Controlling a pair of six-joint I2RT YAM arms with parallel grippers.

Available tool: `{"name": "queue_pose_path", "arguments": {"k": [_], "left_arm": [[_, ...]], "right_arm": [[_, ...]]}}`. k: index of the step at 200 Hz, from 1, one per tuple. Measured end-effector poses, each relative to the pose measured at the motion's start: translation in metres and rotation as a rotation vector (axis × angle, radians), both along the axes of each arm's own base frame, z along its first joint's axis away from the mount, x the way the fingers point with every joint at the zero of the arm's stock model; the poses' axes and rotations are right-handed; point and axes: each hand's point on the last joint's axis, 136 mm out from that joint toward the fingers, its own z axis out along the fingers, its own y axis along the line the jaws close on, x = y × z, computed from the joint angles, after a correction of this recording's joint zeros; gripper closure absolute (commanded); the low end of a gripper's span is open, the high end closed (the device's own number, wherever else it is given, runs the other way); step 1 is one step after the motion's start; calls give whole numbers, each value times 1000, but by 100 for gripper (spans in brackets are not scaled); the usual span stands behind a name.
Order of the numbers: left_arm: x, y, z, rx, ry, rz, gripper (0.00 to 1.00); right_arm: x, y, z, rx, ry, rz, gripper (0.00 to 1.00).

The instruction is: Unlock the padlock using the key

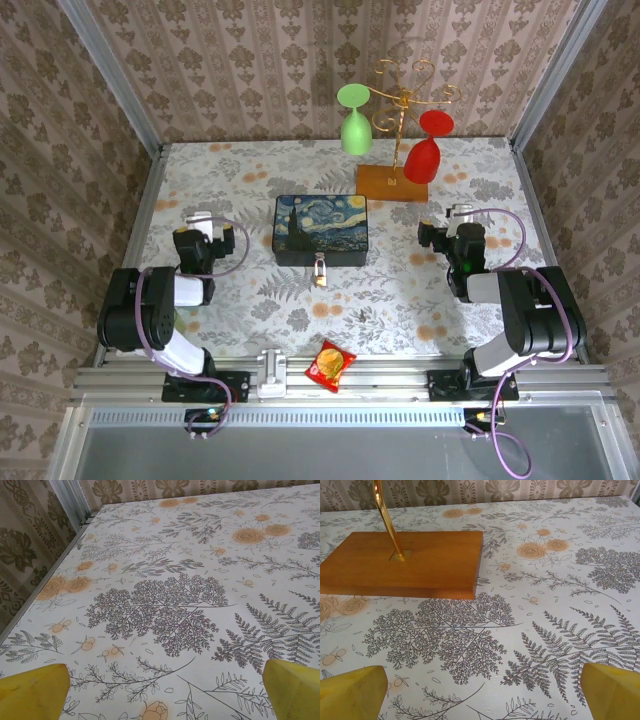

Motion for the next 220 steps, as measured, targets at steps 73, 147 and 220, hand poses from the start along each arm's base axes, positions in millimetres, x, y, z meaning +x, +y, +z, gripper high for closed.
{"name": "queue_pose_path", "arguments": {"k": [73,147,220], "left_arm": [[0,-3,0,-5,1,-15,0],[0,-8,-2,-7,8,-51,0],[0,-5,-2,-23,7,-63,0]], "right_arm": [[0,0,0,0,0,0,0],[0,0,0,0,0,0,0],[0,0,0,0,0,0,0]]}}
